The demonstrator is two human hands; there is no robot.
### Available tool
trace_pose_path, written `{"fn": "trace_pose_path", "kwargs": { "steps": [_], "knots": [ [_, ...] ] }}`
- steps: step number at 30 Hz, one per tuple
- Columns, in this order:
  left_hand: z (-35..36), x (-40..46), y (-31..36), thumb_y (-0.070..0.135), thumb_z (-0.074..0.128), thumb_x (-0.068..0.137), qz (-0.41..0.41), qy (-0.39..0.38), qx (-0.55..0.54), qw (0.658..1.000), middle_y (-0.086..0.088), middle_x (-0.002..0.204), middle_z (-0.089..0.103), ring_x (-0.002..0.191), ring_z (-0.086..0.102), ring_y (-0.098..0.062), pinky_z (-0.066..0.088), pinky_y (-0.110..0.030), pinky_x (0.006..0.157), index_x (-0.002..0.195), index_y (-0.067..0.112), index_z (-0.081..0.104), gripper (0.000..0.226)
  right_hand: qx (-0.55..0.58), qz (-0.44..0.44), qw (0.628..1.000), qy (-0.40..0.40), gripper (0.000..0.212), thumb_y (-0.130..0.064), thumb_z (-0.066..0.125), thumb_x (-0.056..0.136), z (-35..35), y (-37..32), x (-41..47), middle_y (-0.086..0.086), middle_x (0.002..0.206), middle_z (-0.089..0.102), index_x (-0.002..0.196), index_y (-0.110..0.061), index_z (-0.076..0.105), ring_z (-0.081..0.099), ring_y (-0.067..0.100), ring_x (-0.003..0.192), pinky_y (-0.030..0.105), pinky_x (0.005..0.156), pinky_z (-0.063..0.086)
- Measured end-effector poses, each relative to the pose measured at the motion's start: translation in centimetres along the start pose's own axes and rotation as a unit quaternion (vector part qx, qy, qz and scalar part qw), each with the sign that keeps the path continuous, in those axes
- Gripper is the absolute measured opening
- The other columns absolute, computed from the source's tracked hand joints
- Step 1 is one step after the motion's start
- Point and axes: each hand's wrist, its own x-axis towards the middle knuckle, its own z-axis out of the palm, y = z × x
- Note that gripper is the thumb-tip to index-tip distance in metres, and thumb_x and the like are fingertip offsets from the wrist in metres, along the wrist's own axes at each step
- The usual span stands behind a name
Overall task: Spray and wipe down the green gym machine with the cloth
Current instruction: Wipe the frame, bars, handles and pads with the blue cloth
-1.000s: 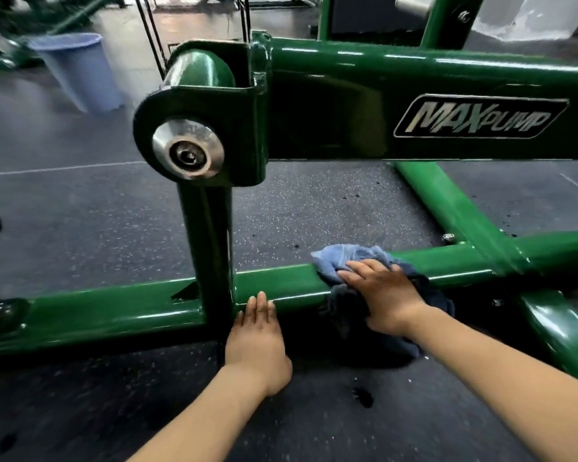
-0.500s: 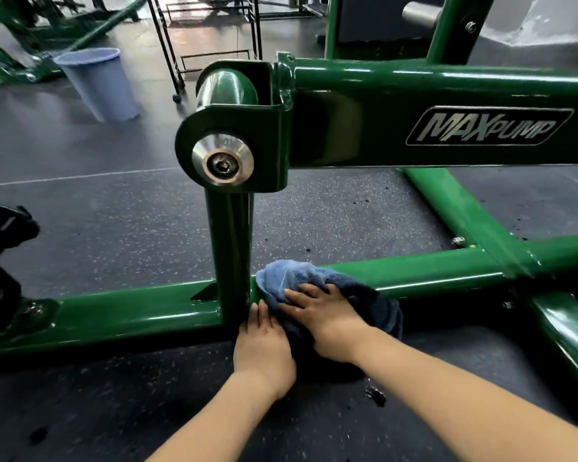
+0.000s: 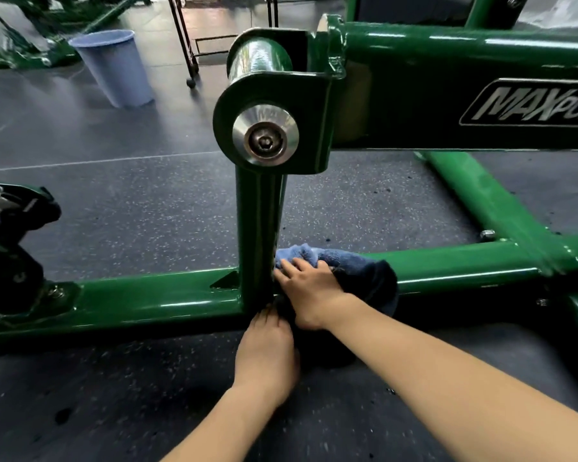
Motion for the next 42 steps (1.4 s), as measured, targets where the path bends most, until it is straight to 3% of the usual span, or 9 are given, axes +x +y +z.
{"fn": "trace_pose_path", "kwargs": {
  "steps": [6,11,13,17,21,25,30,35,42],
  "knots": [
    [-0.8,-0.6,-0.8,0.019,0.035,0.094,0.029,0.004,0.007,1.000,-0.004,0.157,0.025,0.144,0.021,-0.016,0.005,-0.024,0.119,0.150,0.011,0.024,0.058,-0.039,-0.099,0.994,-0.010,0.081,-0.029,0.062,0.080,0.4,2.2,-2.9,-0.003,0.159,0.017,0.151,-0.026,0.022,0.020,0.020,0.144,0.043,0.108,0.026],
    [-1.1,-0.8,-0.9,0.016,0.038,0.093,0.020,0.023,-0.024,0.999,-0.003,0.148,0.037,0.138,0.031,-0.016,0.017,-0.022,0.115,0.142,0.014,0.037,0.049,-0.024,0.052,0.998,-0.024,0.099,-0.032,0.072,0.073,0.1,-0.4,0.1,0.008,0.156,0.018,0.151,-0.015,0.013,0.023,0.026,0.141,0.047,0.108,0.027],
    [-1.3,-1.0,-1.0,0.017,0.037,0.093,0.018,0.022,-0.027,0.999,-0.002,0.147,0.039,0.137,0.033,-0.015,0.018,-0.021,0.113,0.142,0.015,0.038,0.048,-0.025,0.052,0.998,-0.026,0.092,-0.026,0.067,0.081,0.6,-1.4,0.1,0.009,0.159,0.010,0.152,-0.015,0.010,0.015,0.027,0.145,0.050,0.110,0.023],
    [-2.0,-1.1,-1.7,0.018,0.036,0.095,0.021,0.030,-0.019,0.999,0.004,0.150,0.038,0.136,0.035,-0.012,0.021,-0.016,0.108,0.146,0.019,0.035,0.050,-0.032,-0.038,0.999,-0.004,0.064,-0.018,0.041,0.097,1.6,-1.3,-2.7,0.008,0.162,0.004,0.153,-0.016,0.011,0.006,0.025,0.148,0.049,0.112,0.018],
    [-2.5,-0.3,-0.9,0.019,0.038,0.094,-0.001,0.036,-0.031,0.999,0.007,0.148,0.041,0.132,0.041,-0.012,0.030,-0.018,0.104,0.145,0.022,0.037,0.051,-0.068,-0.137,0.988,-0.019,0.066,-0.018,0.045,0.094,1.2,1.9,-4.2,0.001,0.162,0.004,0.153,-0.024,0.016,0.009,0.025,0.148,0.046,0.112,0.020],
    [-2.0,1.3,1.1,0.021,0.039,0.095,-0.008,-0.023,-0.021,0.999,-0.008,0.160,0.016,0.146,0.021,-0.019,0.023,-0.026,0.115,0.152,0.008,0.018,0.063,-0.066,-0.117,0.991,-0.028,0.074,-0.020,0.053,0.087,1.3,6.1,-5.7,-0.007,0.162,0.007,0.152,-0.032,0.018,0.014,0.019,0.147,0.042,0.112,0.023],
    [-0.7,1.8,2.0,0.023,0.035,0.098,-0.009,-0.095,0.068,0.993,-0.019,0.159,-0.013,0.149,-0.007,-0.029,0.007,-0.039,0.121,0.151,-0.002,-0.004,0.070,0.009,0.005,1.000,0.022,0.069,-0.034,0.064,0.073,1.7,10.4,-7.7,-0.007,0.151,0.039,0.140,-0.034,0.045,0.039,0.021,0.137,0.043,0.103,0.038],
    [0.8,1.5,2.0,0.024,0.033,0.097,-0.023,-0.096,0.091,0.991,-0.021,0.156,-0.021,0.147,-0.015,-0.032,0.000,-0.041,0.121,0.150,-0.003,-0.009,0.073,0.019,0.099,0.995,0.016,0.079,-0.041,0.063,0.076,2.1,7.5,-6.7,-0.005,0.157,0.022,0.146,-0.029,0.029,0.023,0.018,0.142,0.042,0.109,0.027],
    [1.5,1.5,2.8,0.027,0.032,0.094,-0.040,-0.103,0.120,0.987,-0.024,0.150,-0.029,0.145,-0.017,-0.038,-0.004,-0.042,0.121,0.147,-0.008,-0.012,0.077,0.007,0.025,1.000,-0.005,0.083,-0.026,0.058,0.086,2.3,2.5,-3.2,0.009,0.161,0.004,0.153,-0.013,0.010,0.007,0.025,0.148,0.053,0.115,0.012]
  ]
}}
